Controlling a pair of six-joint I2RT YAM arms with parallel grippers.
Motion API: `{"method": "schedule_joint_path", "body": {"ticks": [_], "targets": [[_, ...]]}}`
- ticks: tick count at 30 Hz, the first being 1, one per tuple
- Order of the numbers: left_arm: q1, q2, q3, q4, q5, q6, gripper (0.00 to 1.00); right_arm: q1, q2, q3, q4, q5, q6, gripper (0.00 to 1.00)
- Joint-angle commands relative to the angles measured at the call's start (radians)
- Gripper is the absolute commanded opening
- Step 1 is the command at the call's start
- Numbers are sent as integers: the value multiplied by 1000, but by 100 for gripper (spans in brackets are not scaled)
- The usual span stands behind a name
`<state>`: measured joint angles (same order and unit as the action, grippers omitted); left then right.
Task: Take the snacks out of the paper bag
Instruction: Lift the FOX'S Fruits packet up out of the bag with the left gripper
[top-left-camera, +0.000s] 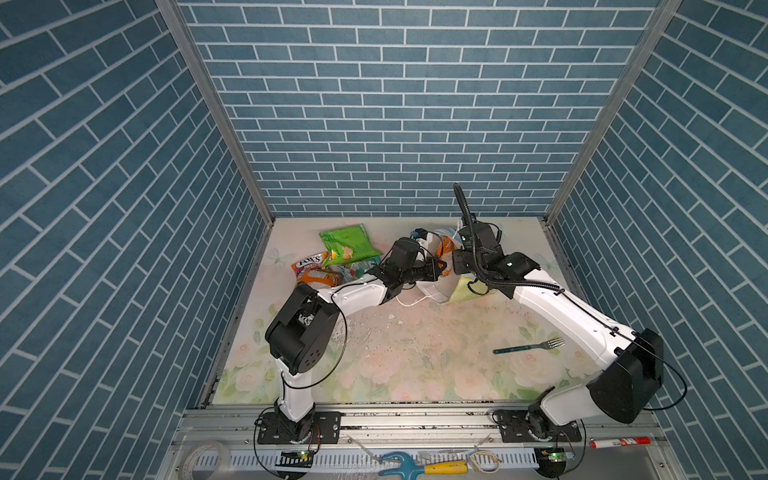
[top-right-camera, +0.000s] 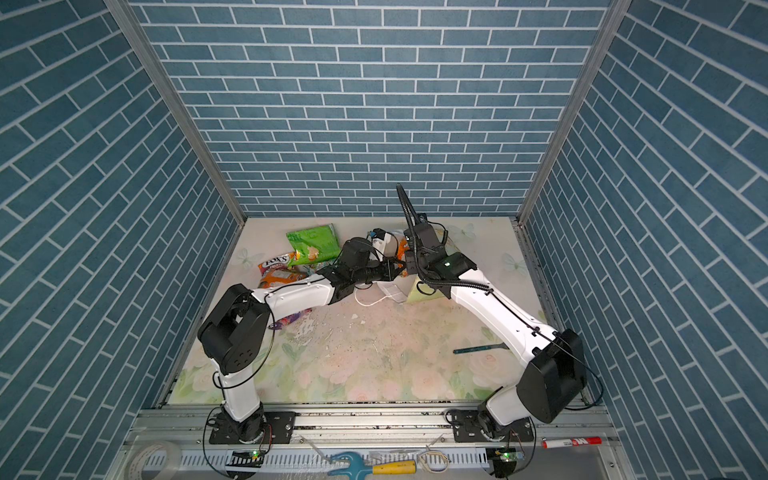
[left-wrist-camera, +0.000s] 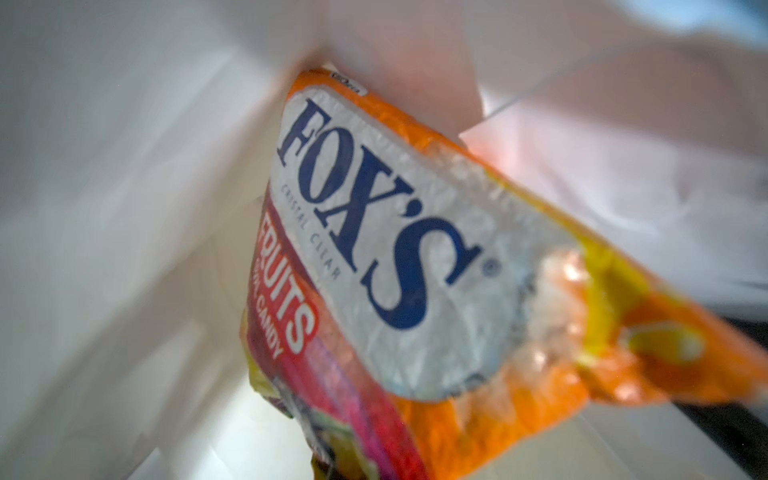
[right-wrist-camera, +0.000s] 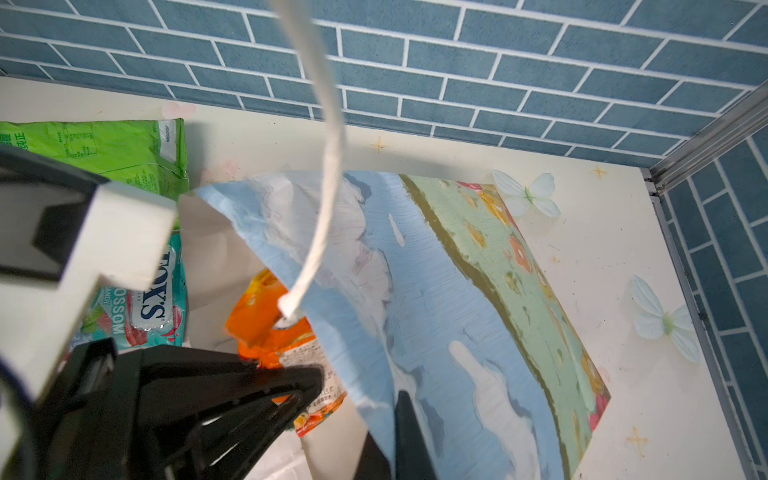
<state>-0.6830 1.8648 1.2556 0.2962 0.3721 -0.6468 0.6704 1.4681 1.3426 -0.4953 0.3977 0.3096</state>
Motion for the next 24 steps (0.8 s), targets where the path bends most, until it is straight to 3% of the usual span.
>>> {"method": "schedule_joint_path", "body": {"ticks": [1, 24], "targets": [[17, -61, -11, 63, -13, 15, 0, 2, -28, -22, -21, 23, 16, 0], [34, -129, -64, 54, -11, 9, 0, 1, -55, -63, -18, 49, 2, 0]]}}
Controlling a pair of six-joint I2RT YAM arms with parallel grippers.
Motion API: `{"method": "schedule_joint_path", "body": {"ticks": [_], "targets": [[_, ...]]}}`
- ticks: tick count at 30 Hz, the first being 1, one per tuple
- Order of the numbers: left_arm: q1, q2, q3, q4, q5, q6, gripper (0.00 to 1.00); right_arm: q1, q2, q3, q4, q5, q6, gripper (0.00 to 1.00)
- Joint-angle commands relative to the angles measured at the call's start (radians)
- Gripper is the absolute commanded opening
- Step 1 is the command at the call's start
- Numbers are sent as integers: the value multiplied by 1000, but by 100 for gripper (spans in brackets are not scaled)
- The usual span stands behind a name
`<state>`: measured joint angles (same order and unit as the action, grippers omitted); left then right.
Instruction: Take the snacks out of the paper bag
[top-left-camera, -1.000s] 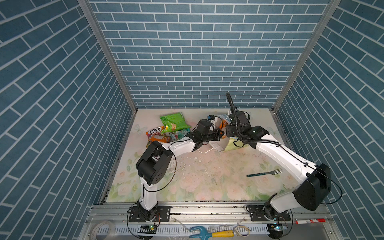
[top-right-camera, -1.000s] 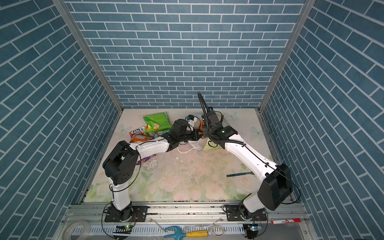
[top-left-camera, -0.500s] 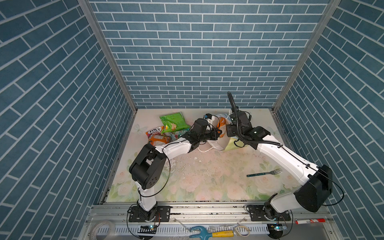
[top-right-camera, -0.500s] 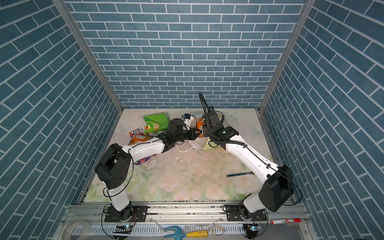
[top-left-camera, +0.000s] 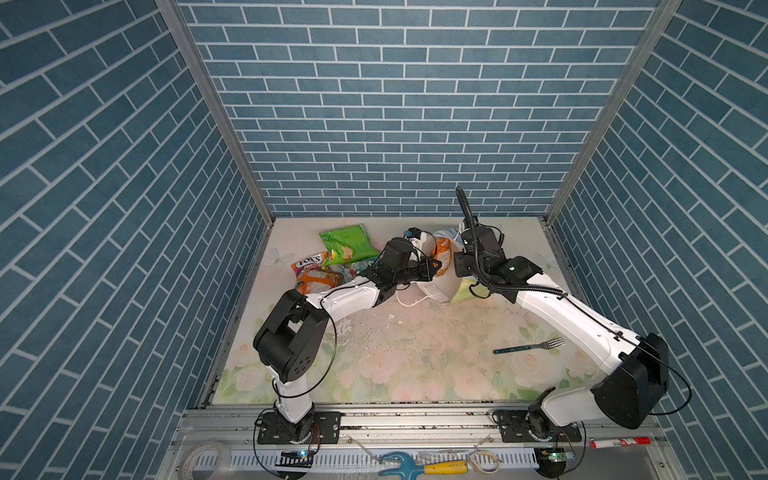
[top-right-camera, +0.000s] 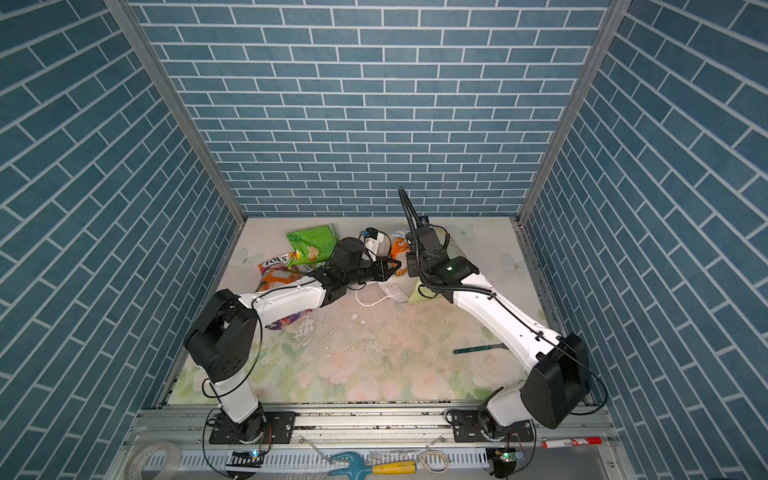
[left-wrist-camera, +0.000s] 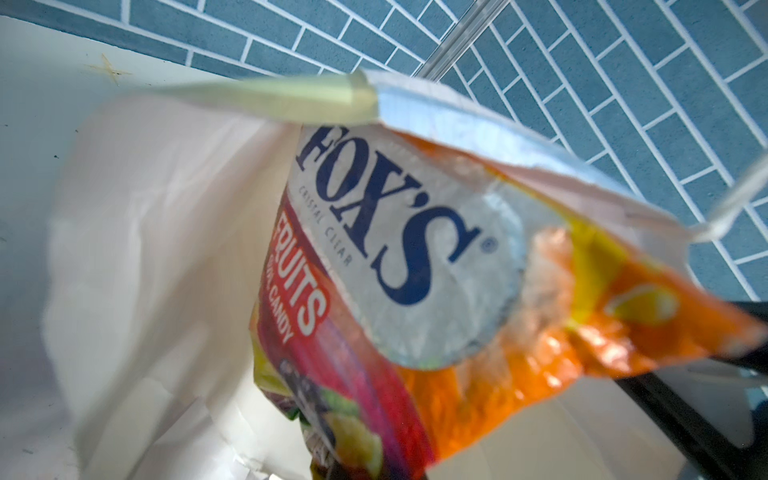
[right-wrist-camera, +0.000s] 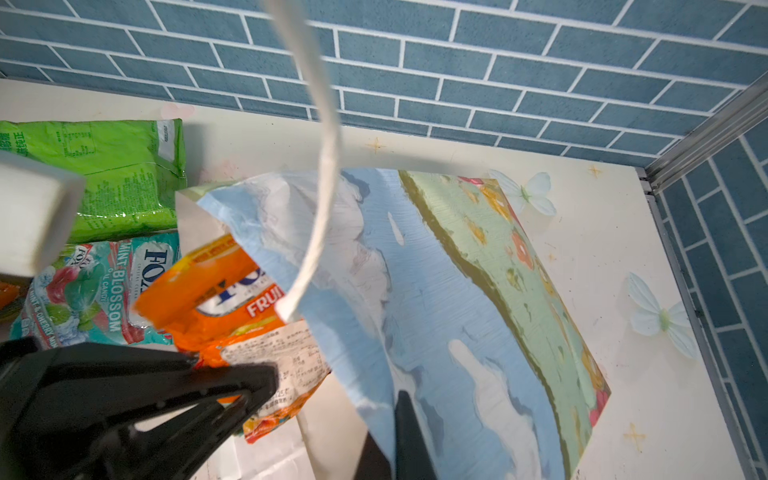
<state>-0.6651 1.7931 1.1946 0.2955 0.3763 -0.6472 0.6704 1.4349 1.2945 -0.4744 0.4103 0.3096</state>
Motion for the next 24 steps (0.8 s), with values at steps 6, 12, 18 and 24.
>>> {"method": "schedule_joint_path", "body": {"ticks": [6, 12, 18, 24], "targets": [[22, -93, -26, 61, -17, 9, 0, 1, -24, -20, -46, 44, -10, 0], [27, -120, -42, 63, -20, 12, 0, 2, -22, -18, -44, 41, -9, 0], [32, -149, -61, 55, -30, 15, 0, 2, -22, -19, -45, 40, -10, 0], [39, -184, -81, 51, -48, 16, 0, 1, -27, -27, -41, 35, -8, 0]]}}
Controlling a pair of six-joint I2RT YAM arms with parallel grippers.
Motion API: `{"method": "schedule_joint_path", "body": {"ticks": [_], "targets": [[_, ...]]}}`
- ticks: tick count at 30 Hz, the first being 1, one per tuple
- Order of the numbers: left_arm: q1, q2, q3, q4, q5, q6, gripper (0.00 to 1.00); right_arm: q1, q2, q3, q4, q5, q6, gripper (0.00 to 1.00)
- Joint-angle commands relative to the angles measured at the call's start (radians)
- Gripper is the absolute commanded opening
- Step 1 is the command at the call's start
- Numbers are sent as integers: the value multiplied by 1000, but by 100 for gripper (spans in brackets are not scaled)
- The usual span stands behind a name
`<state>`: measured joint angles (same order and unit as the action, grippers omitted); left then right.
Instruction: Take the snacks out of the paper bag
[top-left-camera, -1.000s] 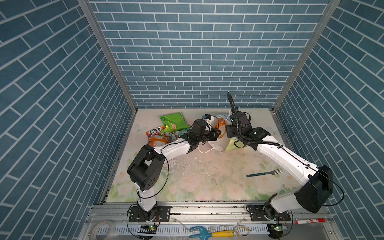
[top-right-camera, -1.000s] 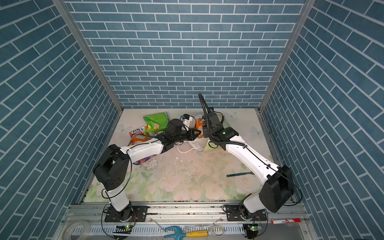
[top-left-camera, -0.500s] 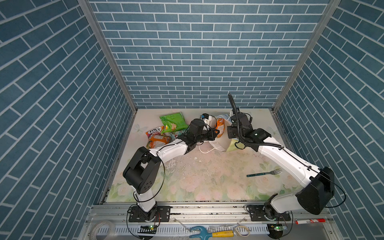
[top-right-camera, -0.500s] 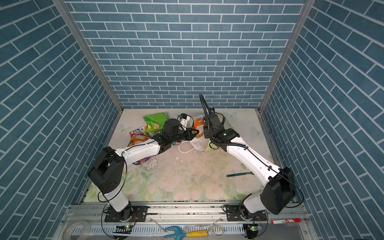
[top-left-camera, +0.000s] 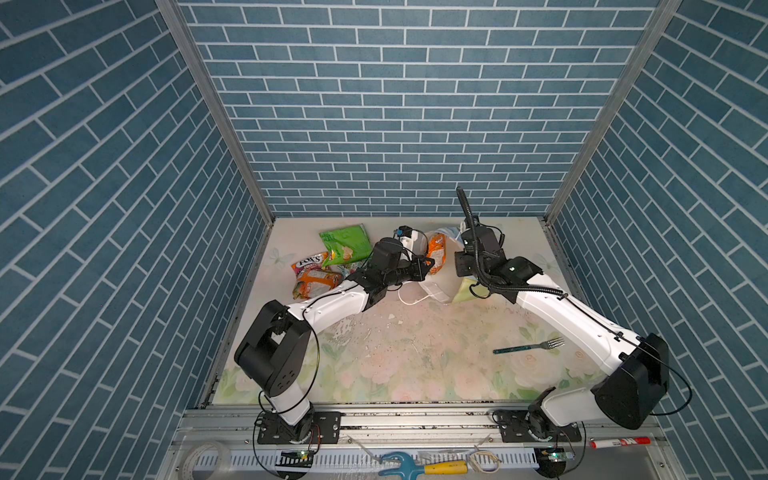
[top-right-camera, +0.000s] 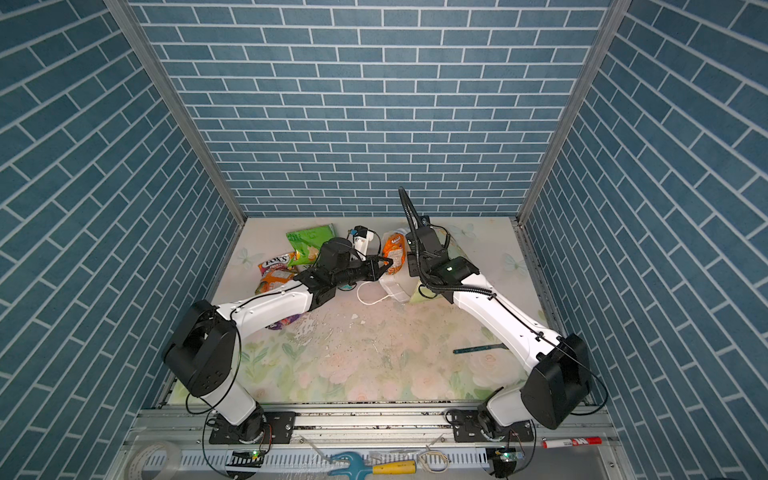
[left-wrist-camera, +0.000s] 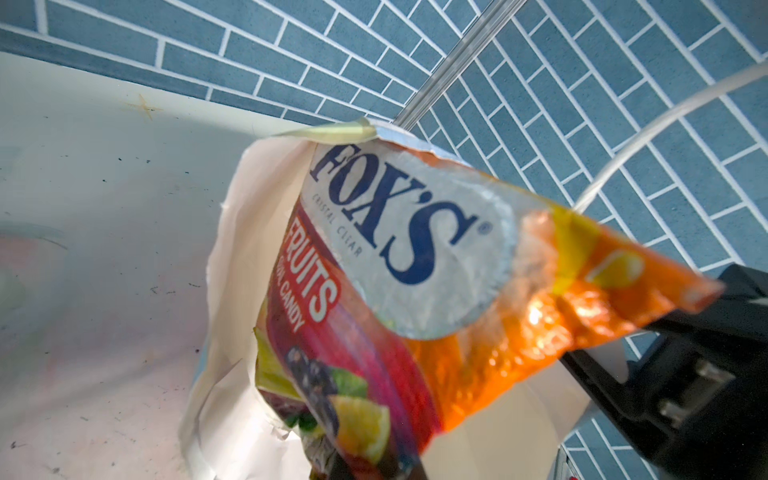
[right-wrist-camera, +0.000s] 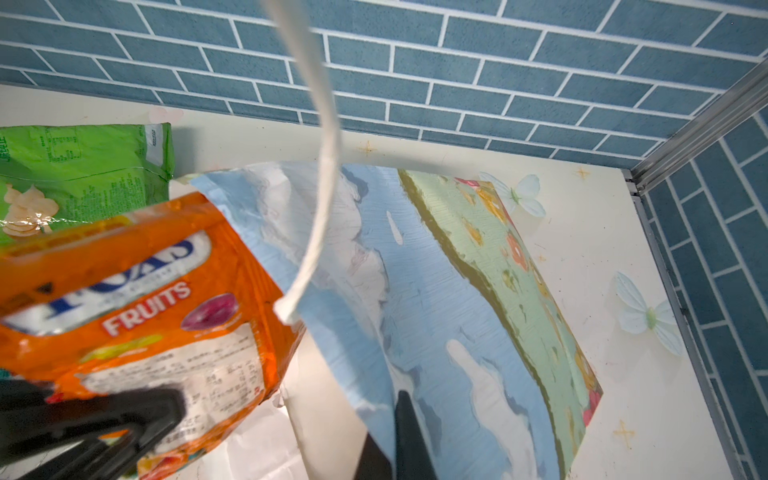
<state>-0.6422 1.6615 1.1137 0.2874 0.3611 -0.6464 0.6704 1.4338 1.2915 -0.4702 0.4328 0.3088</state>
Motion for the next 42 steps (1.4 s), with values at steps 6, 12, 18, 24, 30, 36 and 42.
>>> {"method": "schedule_joint_path", "body": {"ticks": [6, 12, 18, 24, 30, 36, 42], "targets": [[21, -77, -10, 48, -41, 19, 0, 2, -33, -32, -38, 9, -5, 0], [22, -98, -22, 40, -51, 25, 0, 1, -36, -35, -35, 11, -5, 0], [24, -109, -25, 20, -63, 38, 0, 2, -39, -39, -33, 11, -5, 0], [27, -127, -31, 12, -72, 44, 0, 2, -42, -44, -29, 11, -4, 0], [35, -134, -34, 6, -76, 45, 0, 2, -46, -45, -26, 11, -4, 0], [44, -142, -39, -3, -80, 49, 0, 2, -46, -49, -22, 9, -4, 0], [51, -142, -41, -12, -78, 52, 0, 1, -37, -47, -10, 11, -5, 0]]}}
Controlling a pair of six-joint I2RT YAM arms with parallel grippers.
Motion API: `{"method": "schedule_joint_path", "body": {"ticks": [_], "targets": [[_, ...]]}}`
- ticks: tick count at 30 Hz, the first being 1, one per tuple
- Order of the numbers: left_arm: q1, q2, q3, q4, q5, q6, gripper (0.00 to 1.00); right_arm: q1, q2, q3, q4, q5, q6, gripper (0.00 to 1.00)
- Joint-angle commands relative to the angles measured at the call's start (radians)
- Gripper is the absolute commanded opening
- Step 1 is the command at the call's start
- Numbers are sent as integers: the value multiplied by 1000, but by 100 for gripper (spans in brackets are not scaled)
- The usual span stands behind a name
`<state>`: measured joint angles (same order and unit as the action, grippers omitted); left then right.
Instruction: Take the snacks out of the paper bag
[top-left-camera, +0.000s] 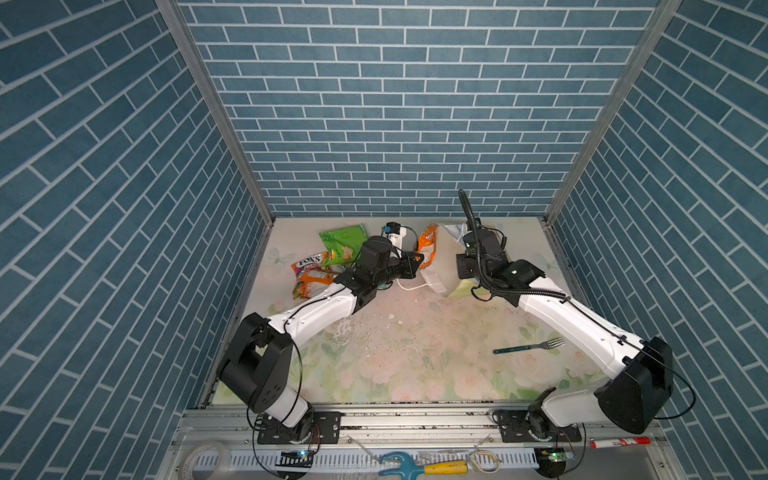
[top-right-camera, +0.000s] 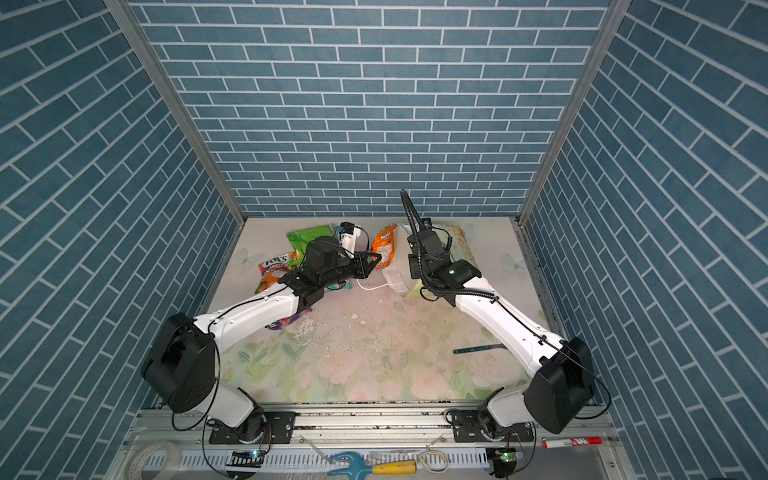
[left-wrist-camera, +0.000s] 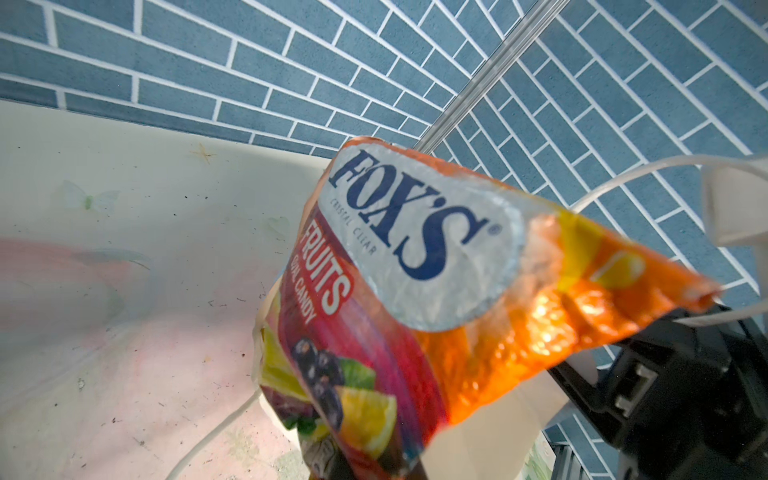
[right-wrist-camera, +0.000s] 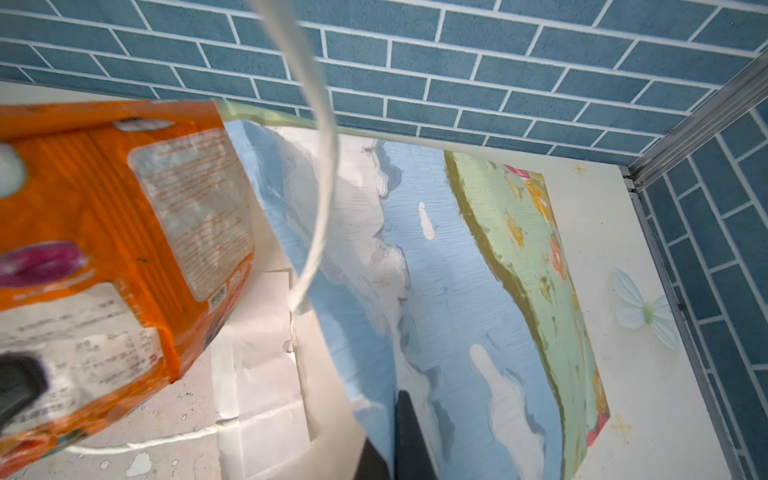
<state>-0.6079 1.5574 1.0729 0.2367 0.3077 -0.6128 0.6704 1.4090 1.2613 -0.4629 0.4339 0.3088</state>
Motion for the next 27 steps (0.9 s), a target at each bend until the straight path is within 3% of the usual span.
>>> {"method": "schedule_joint_path", "body": {"ticks": [1, 27], "targets": [[18, -36, -2, 39, -24, 19, 0, 2, -7, -15, -17, 9, -6, 0], [52, -20, 87, -63, 34, 1, 0, 1, -3, -62, 64, -12, 0, 0]]}}
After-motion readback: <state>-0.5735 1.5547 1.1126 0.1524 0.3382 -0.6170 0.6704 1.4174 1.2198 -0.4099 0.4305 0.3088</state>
